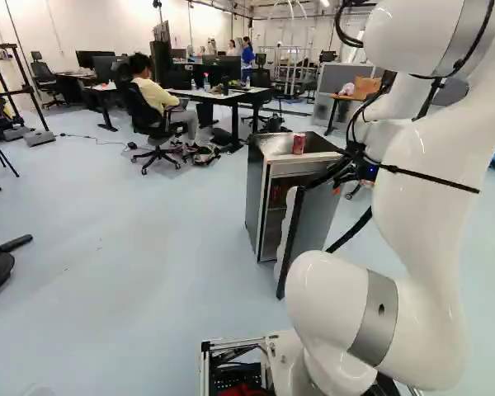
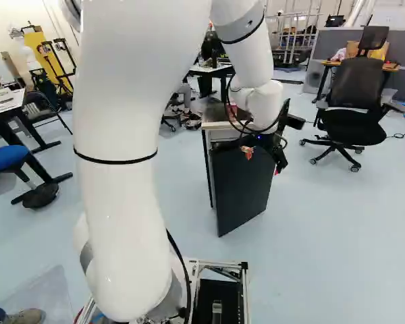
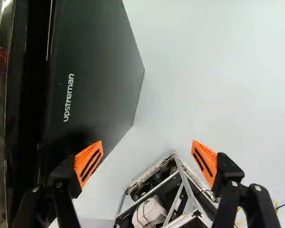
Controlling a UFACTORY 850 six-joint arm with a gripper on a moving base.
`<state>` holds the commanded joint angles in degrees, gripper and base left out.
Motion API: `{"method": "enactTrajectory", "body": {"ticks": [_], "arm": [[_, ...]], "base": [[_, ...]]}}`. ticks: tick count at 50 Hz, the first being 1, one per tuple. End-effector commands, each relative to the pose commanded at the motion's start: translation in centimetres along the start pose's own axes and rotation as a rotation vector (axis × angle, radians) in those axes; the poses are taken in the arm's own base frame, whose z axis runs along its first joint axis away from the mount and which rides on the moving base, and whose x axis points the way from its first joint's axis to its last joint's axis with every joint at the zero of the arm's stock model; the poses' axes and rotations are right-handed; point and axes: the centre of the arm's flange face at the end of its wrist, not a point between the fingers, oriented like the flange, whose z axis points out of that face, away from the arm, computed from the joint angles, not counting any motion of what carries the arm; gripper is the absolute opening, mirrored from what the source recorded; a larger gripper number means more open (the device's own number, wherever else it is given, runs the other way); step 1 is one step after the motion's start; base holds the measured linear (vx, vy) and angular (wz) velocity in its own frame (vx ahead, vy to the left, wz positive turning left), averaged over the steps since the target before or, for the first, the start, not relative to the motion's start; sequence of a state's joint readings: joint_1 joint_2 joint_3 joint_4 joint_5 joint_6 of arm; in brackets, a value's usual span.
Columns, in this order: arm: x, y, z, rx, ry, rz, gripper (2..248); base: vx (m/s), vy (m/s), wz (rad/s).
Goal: Grab a drink from the fridge
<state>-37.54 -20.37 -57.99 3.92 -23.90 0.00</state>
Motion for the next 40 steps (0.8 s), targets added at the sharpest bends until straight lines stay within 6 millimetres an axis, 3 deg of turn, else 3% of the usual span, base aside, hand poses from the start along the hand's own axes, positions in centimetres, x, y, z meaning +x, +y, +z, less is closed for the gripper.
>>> {"method": "enactTrajectory", "body": {"ticks": [26,40], "arm": [[-2.5,-2.9,-0.8,-0.048,0.086,-0.247,247],[-2.4,-3.7,-0.9,-0.075,0.141,-0.383,247]], "base": [[0.0,0.0,0.0],[0.0,0.0,0.0]]}}
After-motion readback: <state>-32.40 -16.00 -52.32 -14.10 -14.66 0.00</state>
